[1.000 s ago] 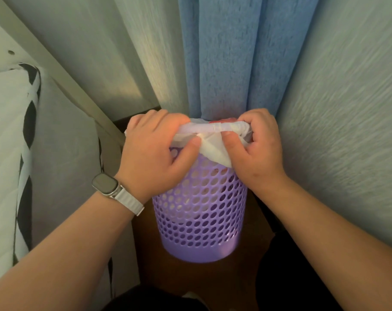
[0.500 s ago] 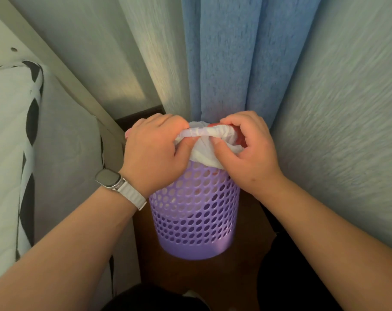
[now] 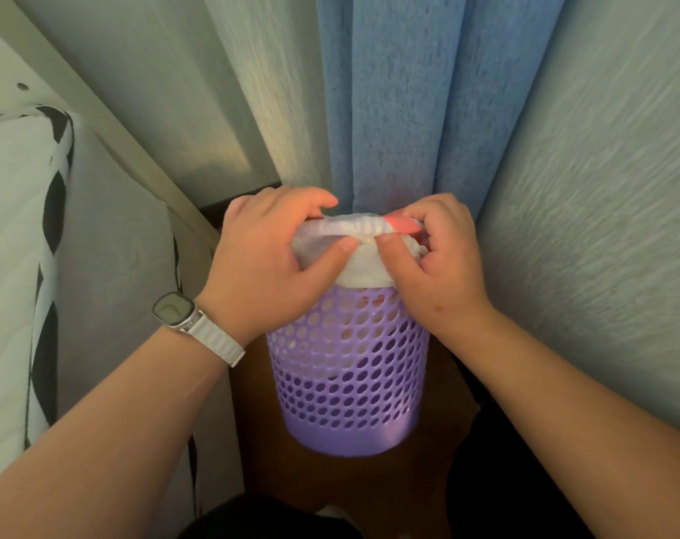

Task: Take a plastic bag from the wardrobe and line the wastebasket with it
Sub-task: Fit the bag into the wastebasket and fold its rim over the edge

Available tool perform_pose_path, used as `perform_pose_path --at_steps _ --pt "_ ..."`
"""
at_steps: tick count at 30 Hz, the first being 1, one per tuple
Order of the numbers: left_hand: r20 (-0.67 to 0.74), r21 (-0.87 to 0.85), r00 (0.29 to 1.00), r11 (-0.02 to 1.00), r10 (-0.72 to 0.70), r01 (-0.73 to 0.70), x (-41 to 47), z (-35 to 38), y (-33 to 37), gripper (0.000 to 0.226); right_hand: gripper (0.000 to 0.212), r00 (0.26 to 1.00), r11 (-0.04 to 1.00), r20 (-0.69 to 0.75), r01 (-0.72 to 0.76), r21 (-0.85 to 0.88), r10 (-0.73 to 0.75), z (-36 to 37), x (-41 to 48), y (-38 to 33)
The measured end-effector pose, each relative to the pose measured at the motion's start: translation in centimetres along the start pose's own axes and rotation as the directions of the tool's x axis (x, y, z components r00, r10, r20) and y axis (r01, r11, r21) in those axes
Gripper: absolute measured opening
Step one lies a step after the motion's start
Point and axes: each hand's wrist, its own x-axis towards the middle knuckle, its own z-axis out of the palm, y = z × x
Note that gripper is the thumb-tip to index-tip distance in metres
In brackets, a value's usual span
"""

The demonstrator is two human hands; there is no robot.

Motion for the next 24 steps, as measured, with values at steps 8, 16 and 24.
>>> perform_pose_path --at_steps 8,16,24 --pt "0.042 0.166 0.991 0.977 0.126 -0.132 0.0 0.6 0.9 0.028 0.030 1.000 1.000 0.012 0.017 -0.014 -0.017 0.2 -0.2 -1.1" --pt "-0.025 0.112 1.000 0.994 0.019 -0.016 -0.2 0.3 -0.6 0.033 0.047 0.995 0.996 0.095 0.035 0.078 -0.042 -0.5 0.0 0.1" --pt "-0.087 0.116 0.996 0.993 0.000 0.010 -0.5 0.6 0.1 0.033 0.033 0.999 0.997 -0.015 -0.035 0.065 0.036 -0.5 0.3 0.1"
